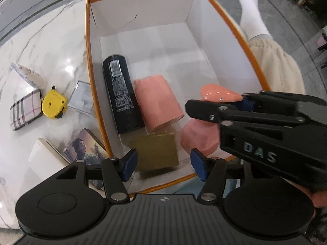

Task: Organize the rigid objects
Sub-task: 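Carry the cube and pump bottle into the orange box and release both, then move the right tool to the portrait card and grasp it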

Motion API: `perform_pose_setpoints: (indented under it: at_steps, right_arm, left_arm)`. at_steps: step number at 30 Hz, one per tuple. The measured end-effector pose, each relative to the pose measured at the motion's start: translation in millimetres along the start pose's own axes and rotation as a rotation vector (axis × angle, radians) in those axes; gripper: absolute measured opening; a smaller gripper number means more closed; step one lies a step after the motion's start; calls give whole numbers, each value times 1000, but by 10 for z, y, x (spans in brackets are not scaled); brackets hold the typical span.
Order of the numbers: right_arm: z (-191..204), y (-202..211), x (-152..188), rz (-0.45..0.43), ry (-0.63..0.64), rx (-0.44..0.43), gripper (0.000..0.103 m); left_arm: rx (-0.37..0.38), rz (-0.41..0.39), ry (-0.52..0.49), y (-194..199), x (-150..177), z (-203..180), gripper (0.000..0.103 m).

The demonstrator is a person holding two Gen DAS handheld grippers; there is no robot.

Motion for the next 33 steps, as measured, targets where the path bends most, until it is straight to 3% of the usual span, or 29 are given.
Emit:
perform_pose_setpoints:
  at_steps: [7, 13, 17, 22, 28, 33]
  right_arm:
    - [25, -35, 0, 1, 1, 40, 26]
    - [130, -83, 19, -9, 16, 56, 26]
    - [257, -81, 80, -32, 92, 105, 26]
    - [301, -54, 122, -17, 128, 156, 27]
    - [279, -128, 246, 95, 108, 197, 25]
    - [310, -112, 264, 90, 101, 216, 26]
  left_arm:
    - [37, -115, -69, 414, 138, 122, 70]
    - [21, -189, -2, 602, 182, 375, 70]
    - [11, -253, 43, 686, 255, 541, 68]
    - [5, -261, 59, 713, 342, 724, 67]
    - [5, -252, 81, 664, 473, 899, 68]
    - [-6, -232, 102, 614, 634, 1058, 67]
Point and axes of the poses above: each gripper's, at about its wrist camera, not at the fingertips, and y roughly against the way its jaws point, z to its left, x to its underside, the point moved 3 cm from there along -y, roughly the way its jaws point, and after that the axes turned 7 degrees about z, right-handed, at the moved point
